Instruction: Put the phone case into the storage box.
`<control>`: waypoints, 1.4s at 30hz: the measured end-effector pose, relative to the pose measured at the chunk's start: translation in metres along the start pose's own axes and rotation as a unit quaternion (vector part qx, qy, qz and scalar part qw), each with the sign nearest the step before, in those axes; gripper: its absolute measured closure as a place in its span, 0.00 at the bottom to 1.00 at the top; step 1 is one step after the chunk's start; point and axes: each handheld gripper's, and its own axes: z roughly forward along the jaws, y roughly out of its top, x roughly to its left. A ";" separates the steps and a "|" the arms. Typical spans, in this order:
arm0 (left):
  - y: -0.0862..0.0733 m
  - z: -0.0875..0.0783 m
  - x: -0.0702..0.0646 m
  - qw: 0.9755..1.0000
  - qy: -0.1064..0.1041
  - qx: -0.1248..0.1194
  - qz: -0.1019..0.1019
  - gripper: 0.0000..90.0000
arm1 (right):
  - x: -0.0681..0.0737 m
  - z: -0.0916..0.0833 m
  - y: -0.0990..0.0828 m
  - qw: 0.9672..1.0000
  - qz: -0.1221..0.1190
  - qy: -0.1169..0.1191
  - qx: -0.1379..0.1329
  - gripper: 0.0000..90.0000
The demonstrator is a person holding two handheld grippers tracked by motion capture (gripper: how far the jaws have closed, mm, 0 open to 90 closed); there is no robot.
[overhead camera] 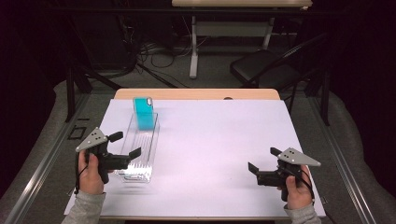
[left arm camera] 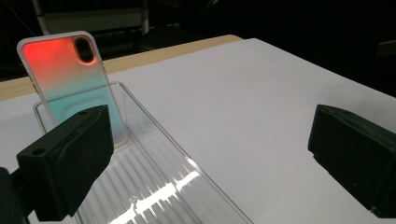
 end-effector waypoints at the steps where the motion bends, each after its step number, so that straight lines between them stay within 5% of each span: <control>1: -0.002 -0.001 -0.001 1.000 0.000 -0.001 0.000 0.01 | 0.000 0.000 -0.001 1.000 -0.002 -0.002 0.000 0.00; 11: -0.029 -0.015 -0.010 1.000 0.010 -0.023 -0.006 0.01 | 0.000 -0.006 -0.018 1.000 -0.008 -0.015 0.004 0.00; 20: -0.047 -0.024 0.000 0.999 0.029 -0.034 -0.018 0.01 | 0.000 -0.006 -0.027 1.000 -0.004 -0.015 -0.017 0.00; 29: -0.056 -0.024 0.009 0.998 0.035 -0.038 -0.037 0.01 | -0.010 -0.005 -0.034 0.999 0.027 -0.035 -0.020 0.00; 42: -0.063 -0.023 0.015 0.997 0.041 -0.041 -0.052 0.01 | -0.015 0.001 -0.040 0.998 0.043 -0.038 -0.011 0.00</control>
